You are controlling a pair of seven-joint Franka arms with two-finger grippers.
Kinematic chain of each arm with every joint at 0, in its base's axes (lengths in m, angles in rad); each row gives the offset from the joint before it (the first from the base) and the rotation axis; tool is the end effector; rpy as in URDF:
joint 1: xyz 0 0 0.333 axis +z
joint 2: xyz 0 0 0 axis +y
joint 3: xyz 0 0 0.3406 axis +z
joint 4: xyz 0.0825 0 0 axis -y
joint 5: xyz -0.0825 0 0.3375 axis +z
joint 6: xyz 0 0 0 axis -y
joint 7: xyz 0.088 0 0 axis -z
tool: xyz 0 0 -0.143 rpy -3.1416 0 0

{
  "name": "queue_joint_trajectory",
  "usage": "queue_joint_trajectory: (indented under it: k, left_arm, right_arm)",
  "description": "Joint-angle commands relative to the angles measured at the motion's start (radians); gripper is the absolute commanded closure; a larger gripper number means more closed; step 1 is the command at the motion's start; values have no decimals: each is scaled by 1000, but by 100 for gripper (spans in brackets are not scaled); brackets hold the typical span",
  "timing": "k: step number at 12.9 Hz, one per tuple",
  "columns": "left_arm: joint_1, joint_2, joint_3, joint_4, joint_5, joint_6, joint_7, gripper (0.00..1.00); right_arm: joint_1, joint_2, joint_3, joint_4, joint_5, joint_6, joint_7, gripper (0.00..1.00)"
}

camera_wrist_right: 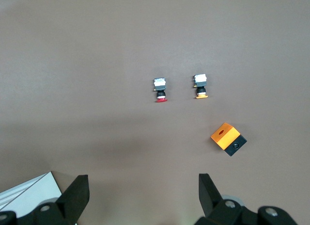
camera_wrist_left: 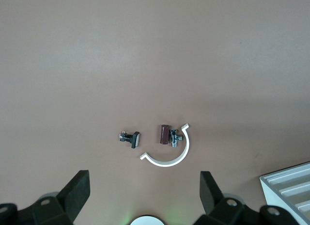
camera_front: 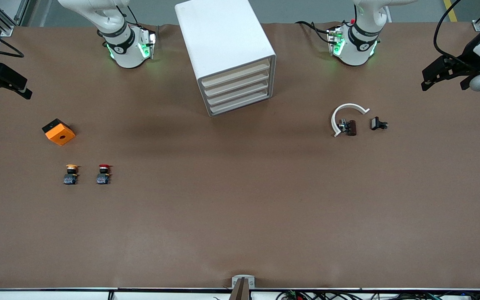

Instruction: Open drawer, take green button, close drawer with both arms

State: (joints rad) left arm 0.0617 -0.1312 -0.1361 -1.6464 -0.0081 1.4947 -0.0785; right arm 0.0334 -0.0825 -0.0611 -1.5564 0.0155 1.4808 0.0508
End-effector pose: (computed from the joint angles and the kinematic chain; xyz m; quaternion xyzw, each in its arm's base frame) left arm 0.4533 -0.0399 0.6372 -0.9999 -0.0025 0.0105 0.0056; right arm 0.4710 -0.0122 0.6516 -0.9992 0.0384 -0.0033 0.0103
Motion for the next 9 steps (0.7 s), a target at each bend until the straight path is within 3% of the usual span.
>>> queue_joint_trajectory:
  k: [1, 4, 9]
  left_arm:
    - [4, 15, -2, 23, 14, -24, 20, 0]
    - [4, 39, -2, 42, 14, -22, 12, 0]
    - [3, 172, -3, 86, -3, -16, 11, 0]
  right_arm:
    - [-4, -31, 1, -30, 9, 9, 12, 0]
    - [-4, -31, 1, -30, 9, 9, 12, 0]
    - [-4, -31, 1, -31, 9, 7, 12, 0]
